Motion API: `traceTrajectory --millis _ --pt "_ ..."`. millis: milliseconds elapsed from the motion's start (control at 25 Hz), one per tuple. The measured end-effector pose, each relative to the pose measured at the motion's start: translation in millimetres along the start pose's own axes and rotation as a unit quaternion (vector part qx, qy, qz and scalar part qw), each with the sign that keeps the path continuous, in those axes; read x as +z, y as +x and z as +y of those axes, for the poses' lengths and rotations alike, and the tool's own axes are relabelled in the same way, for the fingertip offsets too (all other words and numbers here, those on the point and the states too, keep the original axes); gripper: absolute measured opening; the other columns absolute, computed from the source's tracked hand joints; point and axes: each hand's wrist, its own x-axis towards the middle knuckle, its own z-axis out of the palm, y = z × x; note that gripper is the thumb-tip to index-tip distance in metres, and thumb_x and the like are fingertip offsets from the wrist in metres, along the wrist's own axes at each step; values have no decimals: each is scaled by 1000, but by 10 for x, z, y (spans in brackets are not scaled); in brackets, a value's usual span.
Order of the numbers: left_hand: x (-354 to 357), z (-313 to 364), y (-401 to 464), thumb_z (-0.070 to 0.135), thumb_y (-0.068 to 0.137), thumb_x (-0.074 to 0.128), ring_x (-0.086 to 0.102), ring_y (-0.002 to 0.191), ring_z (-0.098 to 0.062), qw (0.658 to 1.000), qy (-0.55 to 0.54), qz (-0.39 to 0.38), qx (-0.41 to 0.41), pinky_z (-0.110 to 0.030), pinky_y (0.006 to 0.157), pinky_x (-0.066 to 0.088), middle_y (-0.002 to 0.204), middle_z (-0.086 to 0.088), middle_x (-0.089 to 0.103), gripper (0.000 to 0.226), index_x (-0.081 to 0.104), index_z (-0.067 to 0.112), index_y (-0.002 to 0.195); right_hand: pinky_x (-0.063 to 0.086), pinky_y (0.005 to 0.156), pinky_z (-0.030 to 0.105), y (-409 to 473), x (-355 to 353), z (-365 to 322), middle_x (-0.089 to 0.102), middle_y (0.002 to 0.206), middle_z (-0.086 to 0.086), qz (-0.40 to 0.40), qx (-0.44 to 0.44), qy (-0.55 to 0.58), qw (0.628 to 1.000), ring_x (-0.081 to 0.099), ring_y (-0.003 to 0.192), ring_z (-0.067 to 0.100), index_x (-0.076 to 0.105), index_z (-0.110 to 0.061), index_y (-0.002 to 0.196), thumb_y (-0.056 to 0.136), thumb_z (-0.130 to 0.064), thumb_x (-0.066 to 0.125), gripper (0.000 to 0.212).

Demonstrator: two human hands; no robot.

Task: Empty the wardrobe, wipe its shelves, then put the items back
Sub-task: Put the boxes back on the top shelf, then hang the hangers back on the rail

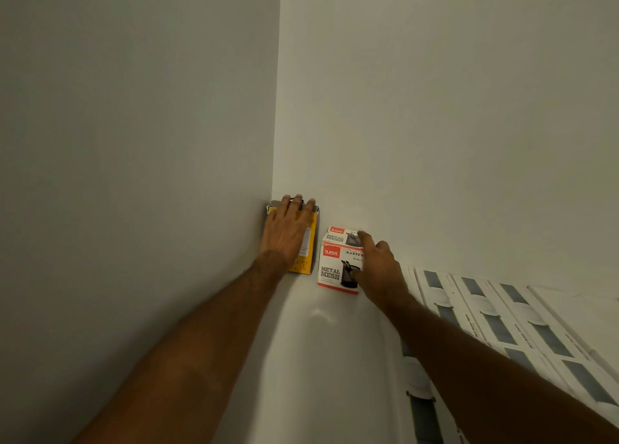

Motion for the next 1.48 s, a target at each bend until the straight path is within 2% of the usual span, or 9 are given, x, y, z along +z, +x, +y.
traceTrajectory --millis 160,280,680,840,920,1000,1080,1240,1480 --pt "70 -1 -18 28 90 71 26 147 -30 1000 7 23 -1 -43 116 30 158 -8 30 76 28 20 153 57 91 35 -56 5 -3 51 129 12 18 -16 -26 999 60 118 25 40 -19 148 94 -24 67 61" --pt "131 -23 -47 29 84 78 29 146 -31 999 33 32 -2 -44 114 34 157 -9 32 83 30 20 150 57 91 34 -95 27 -12 52 128 13 26 -16 -16 999 59 118 24 40 -17 147 96 -23 64 57" --pt "33 -71 -118 26 91 72 7 154 -36 999 20 25 -17 -49 120 23 167 -14 7 93 10 21 160 58 89 40 -181 -27 -100 50 128 14 37 17 22 999 59 119 30 32 -19 150 89 -17 73 74" --pt "-61 -55 -192 17 92 68 11 153 -36 999 -23 27 -34 -49 119 26 166 -15 12 85 16 21 158 54 89 40 -272 -303 -133 56 128 10 63 11 8 998 59 115 27 43 -17 139 89 -22 72 58" --pt "-157 -5 -278 13 91 66 32 144 -34 994 -67 65 -48 -44 109 39 156 -15 34 67 35 18 150 55 83 38 -365 -491 -134 65 118 7 84 9 -21 996 62 102 24 56 -16 124 92 -27 67 36" --pt "-292 73 -418 17 93 62 57 113 -28 980 -134 132 -62 -38 84 48 124 -9 62 30 57 17 122 48 71 29 -551 -716 -131 71 100 4 113 10 -7 994 62 84 19 66 -14 105 93 -28 64 19" --pt "-491 190 -597 23 95 59 63 83 -24 954 -221 181 -94 -33 67 42 90 -1 68 7 59 17 93 46 68 26 -802 -940 -112 70 87 1 145 -7 34 989 60 72 14 69 -14 96 92 -28 65 15" --pt "-848 455 -1151 25 87 66 63 70 -22 908 -337 208 -132 -32 62 47 68 8 59 17 51 24 78 40 62 16 -1566 -1270 54 59 67 -10 155 -74 111 979 52 59 4 69 -13 90 91 -23 69 10" --pt "-1211 933 -2577 20 84 73 52 58 -9 860 -453 200 -119 -29 62 48 64 0 58 18 58 12 79 45 60 28 -2696 -1495 527 54 58 -5 113 -128 184 968 50 57 14 69 -12 82 90 -19 72 11"
